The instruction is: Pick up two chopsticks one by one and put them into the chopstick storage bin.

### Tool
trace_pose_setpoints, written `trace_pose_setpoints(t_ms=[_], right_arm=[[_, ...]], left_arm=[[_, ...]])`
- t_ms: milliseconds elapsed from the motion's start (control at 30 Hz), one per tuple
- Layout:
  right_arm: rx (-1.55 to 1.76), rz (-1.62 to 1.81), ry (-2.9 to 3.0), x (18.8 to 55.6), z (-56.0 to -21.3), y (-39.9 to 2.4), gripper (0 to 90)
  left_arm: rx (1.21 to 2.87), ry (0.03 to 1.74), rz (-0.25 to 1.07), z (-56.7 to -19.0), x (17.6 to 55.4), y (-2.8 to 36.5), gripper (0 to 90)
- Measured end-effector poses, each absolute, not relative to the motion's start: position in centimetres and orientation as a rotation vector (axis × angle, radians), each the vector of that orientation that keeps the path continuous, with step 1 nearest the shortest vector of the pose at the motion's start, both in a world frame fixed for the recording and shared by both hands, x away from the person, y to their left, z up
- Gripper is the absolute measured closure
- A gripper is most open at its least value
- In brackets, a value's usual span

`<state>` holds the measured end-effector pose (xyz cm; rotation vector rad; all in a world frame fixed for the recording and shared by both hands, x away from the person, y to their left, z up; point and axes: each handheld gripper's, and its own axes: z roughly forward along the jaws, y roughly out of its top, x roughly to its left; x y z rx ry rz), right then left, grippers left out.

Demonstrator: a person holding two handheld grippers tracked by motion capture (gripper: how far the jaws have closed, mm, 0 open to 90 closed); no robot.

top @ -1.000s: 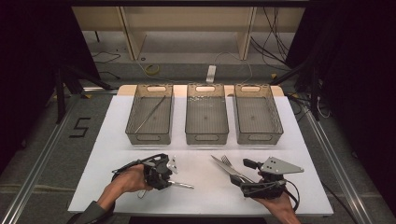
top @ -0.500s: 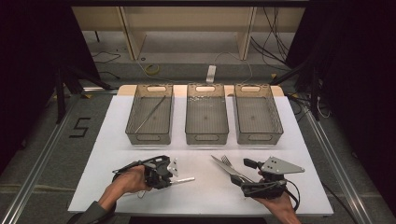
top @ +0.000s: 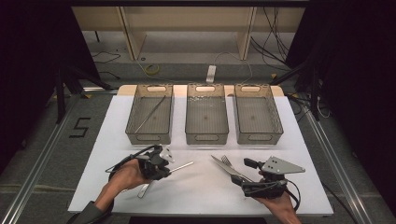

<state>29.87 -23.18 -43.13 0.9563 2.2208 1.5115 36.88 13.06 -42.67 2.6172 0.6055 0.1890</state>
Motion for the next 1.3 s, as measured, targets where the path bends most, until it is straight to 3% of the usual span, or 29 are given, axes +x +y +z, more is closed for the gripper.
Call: trace_pose_setpoints(t_ms=[600,1300], right_arm=[[0.965,1.521,2.201,29.8,-43.1,-23.4,23.4],[0.973,1.526,2.196,29.7,-43.1,-23.5,23.5]], left_arm=[[2.240,0.851,0.290,-38.9,40.2,16.3,84.7],[2.035,0.990,0.443,-33.9,46.1,17.9,84.7]])
